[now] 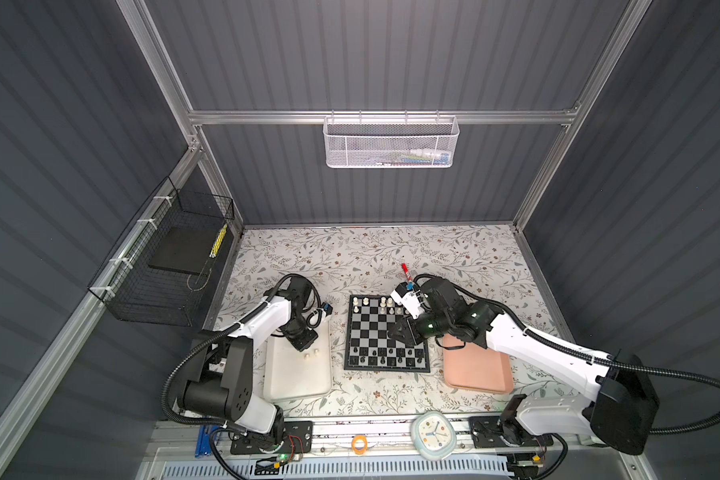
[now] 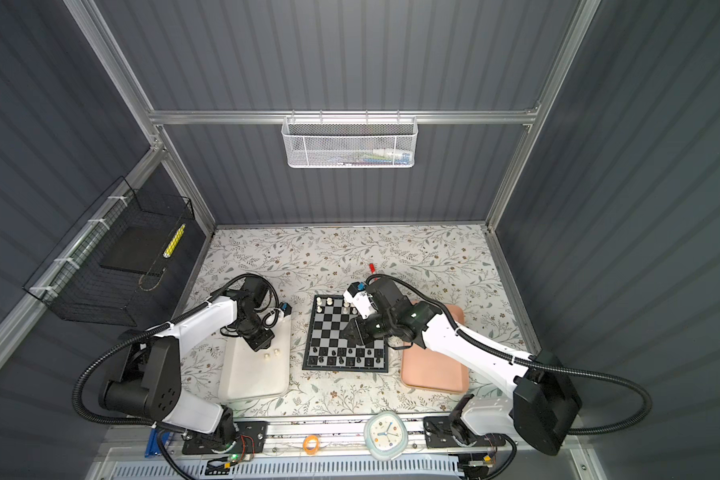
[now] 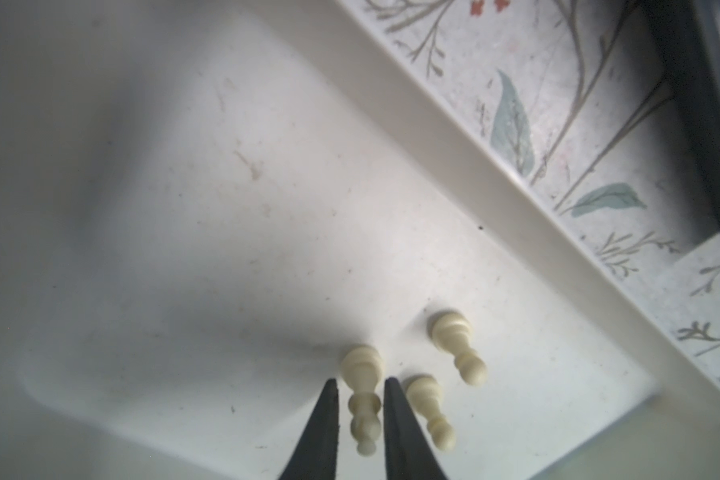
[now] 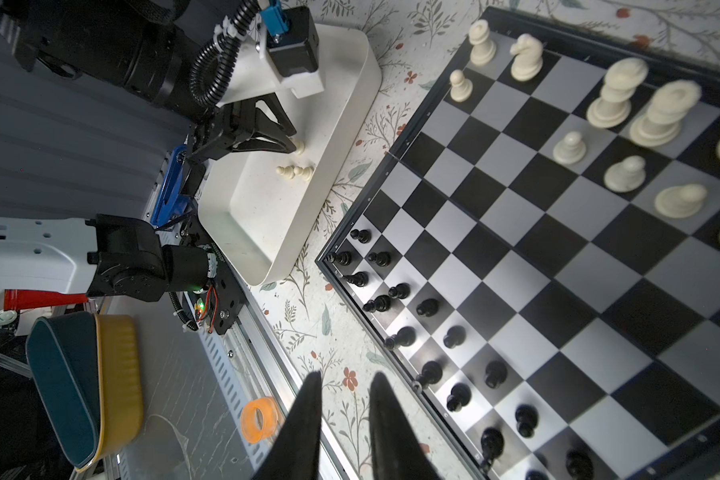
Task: Set up the chess pieces on the board
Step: 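Lower the left gripper toward a white pawn in the white tray, then close the left gripper on the white pawn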
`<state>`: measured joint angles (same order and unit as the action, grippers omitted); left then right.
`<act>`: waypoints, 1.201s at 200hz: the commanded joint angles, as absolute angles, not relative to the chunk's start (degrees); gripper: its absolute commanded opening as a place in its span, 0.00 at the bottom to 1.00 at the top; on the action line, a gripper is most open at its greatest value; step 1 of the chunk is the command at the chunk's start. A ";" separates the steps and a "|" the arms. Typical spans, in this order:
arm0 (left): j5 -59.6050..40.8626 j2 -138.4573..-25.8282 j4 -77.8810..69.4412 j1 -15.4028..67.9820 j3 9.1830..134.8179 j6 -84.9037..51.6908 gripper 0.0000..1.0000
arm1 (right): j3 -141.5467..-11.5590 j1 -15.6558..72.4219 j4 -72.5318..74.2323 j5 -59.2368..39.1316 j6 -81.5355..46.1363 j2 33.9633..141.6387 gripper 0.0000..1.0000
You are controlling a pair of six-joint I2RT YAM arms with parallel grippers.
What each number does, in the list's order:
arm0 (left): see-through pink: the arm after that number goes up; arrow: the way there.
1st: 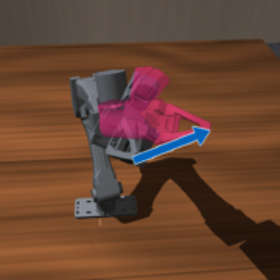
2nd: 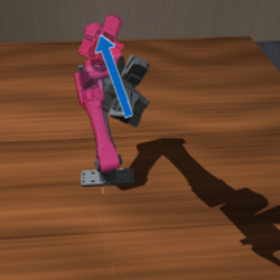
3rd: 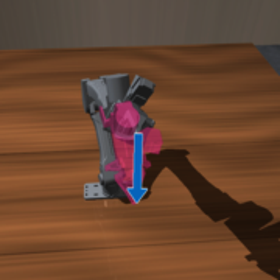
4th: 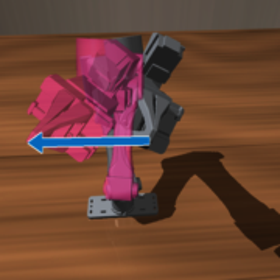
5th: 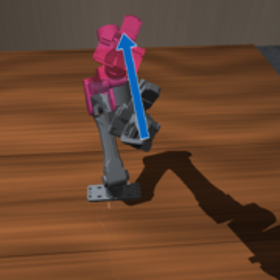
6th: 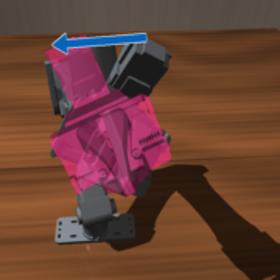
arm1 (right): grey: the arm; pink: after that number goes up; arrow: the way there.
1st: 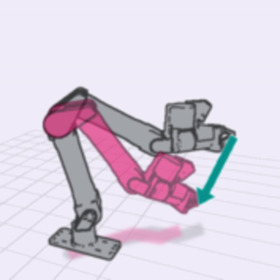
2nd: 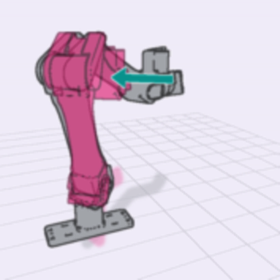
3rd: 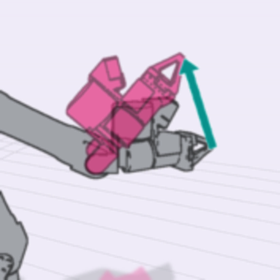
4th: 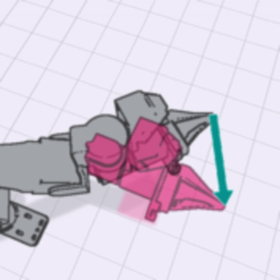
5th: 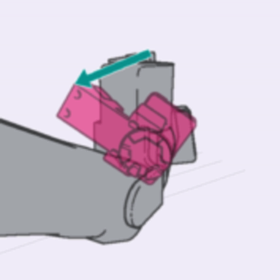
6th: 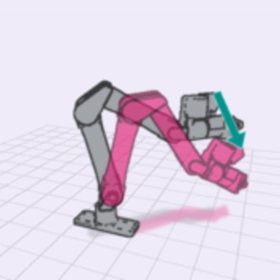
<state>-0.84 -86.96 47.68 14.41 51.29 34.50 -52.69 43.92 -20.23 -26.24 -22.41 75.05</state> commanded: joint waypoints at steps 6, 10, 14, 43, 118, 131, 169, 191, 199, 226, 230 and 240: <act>-0.86 -87.98 48.08 13.97 50.79 35.58 0.20 | -54.49 44.30 -21.18 -25.93 -21.45 75.96 0.23; -0.71 -87.98 48.08 13.97 50.82 35.57 0.20 | -54.49 44.30 -21.18 -25.86 -21.42 75.96 0.23; -0.70 -87.98 48.11 14.00 50.82 35.59 0.19 | -54.49 44.30 -21.18 -25.84 -21.44 75.96 0.23; -0.70 -87.54 48.16 13.97 51.00 35.55 0.16 | -54.53 44.39 -21.36 -25.66 -21.36 75.86 0.23; -0.75 -87.01 49.44 13.97 52.36 35.41 0.12 | -54.58 44.82 -21.36 -25.84 -21.18 76.30 0.23; -0.64 -86.84 49.57 13.97 52.44 35.29 0.12 | -54.58 44.82 -21.26 -25.84 -21.18 76.39 0.23; -0.86 -86.79 50.44 13.98 53.37 35.18 0.11 | -54.67 44.99 -21.18 -25.93 -21.09 76.77 0.23; -0.79 -86.60 50.76 13.97 54.10 35.08 0.11 | -54.80 45.14 -21.18 -26.02 -21.09 76.82 0.23; -0.92 -86.59 50.95 13.97 54.43 35.13 0.11 | -54.84 45.09 -21.25 -26.02 -21.09 76.81 0.23; -1.57 -86.84 51.40 13.95 55.95 34.67 0.11 | -54.93 45.26 -21.18 -25.93 -21.01 76.92 0.23; -1.59 -86.96 51.48 13.97 56.17 34.63 0.11 | -54.93 45.26 -21.18 -25.93 -21.03 76.95 0.23; -1.63 -87.14 51.74 13.97 56.88 34.45 0.11 | -54.98 45.36 -21.16 -26.02 -21.04 77.01 0.23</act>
<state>-0.86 -87.29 49.47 14.41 54.33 34.70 -53.36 44.97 -20.84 -25.71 -21.98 76.53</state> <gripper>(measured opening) 0.125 0.231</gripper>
